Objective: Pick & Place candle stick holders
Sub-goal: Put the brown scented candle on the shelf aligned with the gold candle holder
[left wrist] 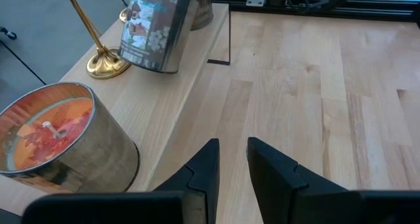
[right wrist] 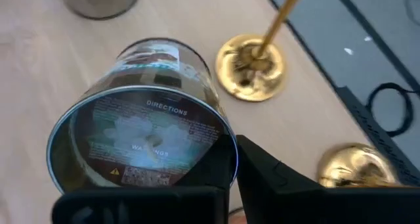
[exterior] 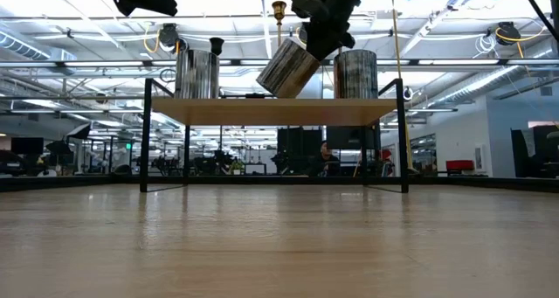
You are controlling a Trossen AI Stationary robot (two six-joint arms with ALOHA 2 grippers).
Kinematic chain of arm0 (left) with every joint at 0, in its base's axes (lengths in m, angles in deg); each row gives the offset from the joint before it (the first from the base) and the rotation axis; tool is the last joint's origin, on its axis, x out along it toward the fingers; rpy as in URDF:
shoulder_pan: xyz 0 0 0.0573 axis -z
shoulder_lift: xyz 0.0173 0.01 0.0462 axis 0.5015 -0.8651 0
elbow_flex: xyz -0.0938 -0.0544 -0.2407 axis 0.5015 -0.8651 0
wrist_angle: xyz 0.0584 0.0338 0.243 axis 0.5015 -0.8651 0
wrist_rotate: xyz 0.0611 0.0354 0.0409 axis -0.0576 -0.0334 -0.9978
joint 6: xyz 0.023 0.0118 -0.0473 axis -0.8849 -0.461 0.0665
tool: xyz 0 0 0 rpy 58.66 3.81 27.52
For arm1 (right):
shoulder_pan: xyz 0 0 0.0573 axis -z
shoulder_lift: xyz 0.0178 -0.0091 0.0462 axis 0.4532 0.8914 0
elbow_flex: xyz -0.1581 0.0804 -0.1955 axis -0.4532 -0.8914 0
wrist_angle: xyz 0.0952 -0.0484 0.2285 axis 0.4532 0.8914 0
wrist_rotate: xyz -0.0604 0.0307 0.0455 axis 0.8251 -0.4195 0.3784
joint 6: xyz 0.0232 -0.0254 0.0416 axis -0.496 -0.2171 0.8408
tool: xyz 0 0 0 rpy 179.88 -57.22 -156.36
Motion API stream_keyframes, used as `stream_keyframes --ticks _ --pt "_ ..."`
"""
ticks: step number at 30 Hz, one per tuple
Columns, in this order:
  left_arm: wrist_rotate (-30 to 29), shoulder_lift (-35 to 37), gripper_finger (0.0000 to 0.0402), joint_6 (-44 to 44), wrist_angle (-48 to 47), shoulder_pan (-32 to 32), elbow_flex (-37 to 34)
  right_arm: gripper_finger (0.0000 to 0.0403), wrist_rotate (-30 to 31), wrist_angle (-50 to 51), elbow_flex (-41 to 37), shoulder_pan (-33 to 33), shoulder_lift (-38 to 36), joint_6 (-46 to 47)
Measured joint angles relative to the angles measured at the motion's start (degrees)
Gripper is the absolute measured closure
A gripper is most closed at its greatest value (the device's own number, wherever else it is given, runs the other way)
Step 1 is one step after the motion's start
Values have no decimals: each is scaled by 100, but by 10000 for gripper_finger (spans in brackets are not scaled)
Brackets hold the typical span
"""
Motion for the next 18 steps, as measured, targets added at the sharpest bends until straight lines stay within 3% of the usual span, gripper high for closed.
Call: stream_keyframes --ticks 18 --pt "-4 0 316 34 8 1 0 400 -379 -365 -20 134 -266 -583"
